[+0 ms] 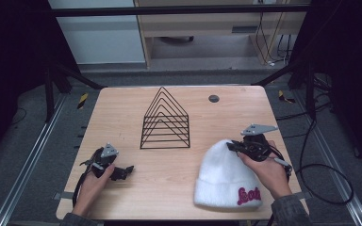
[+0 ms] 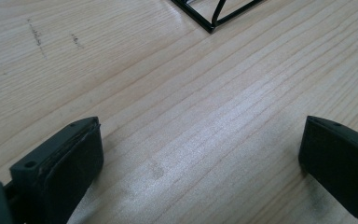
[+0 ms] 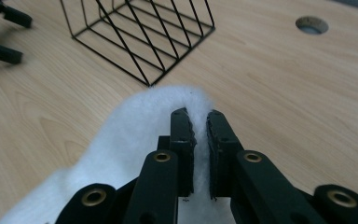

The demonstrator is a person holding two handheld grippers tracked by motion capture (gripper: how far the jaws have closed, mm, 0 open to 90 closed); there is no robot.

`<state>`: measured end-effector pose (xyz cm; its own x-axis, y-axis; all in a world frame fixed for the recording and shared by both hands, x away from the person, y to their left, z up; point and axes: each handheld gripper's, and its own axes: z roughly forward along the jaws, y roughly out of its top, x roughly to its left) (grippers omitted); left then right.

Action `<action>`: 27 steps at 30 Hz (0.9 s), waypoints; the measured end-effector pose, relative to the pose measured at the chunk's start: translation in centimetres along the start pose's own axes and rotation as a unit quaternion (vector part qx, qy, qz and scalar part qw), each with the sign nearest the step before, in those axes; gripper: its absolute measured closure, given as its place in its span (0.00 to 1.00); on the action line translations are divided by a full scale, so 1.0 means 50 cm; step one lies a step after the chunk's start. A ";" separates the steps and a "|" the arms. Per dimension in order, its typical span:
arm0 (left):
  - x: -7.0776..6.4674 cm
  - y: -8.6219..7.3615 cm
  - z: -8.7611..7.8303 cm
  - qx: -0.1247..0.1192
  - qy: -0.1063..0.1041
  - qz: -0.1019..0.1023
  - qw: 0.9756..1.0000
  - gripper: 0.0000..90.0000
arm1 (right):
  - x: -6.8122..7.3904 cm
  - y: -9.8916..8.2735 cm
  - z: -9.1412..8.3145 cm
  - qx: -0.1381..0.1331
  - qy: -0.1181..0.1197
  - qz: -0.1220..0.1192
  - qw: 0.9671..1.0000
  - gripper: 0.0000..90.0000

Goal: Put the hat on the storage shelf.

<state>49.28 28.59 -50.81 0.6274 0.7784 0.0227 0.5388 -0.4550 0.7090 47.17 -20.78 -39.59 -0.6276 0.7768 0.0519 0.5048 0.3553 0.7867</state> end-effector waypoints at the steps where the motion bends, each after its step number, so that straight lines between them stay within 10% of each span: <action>1: -0.001 0.000 0.000 -0.002 0.002 0.001 1.000 0.00 | 0.004 0.001 -0.010 -0.008 0.001 -0.004 1.000 0.92; 7: -0.011 0.006 0.000 -0.008 0.012 0.008 1.000 0.04 | 0.030 0.013 -0.063 -0.062 0.011 -0.006 0.998 0.93; 23: -0.074 0.177 -0.120 -0.110 -0.023 0.067 0.991 0.03 | 0.084 0.164 -0.126 -0.161 0.033 -0.094 0.982 0.93; 27: -0.097 0.233 -0.159 -0.103 0.006 0.119 0.987 0.02 | 0.081 0.218 -0.140 -0.170 0.022 -0.105 0.980 0.93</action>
<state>48.02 22.96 -37.05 0.7161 0.6646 0.2136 0.2499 -0.5297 0.8105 45.98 -17.41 -26.50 -0.7258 0.6786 -0.1128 0.1395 0.3058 0.9418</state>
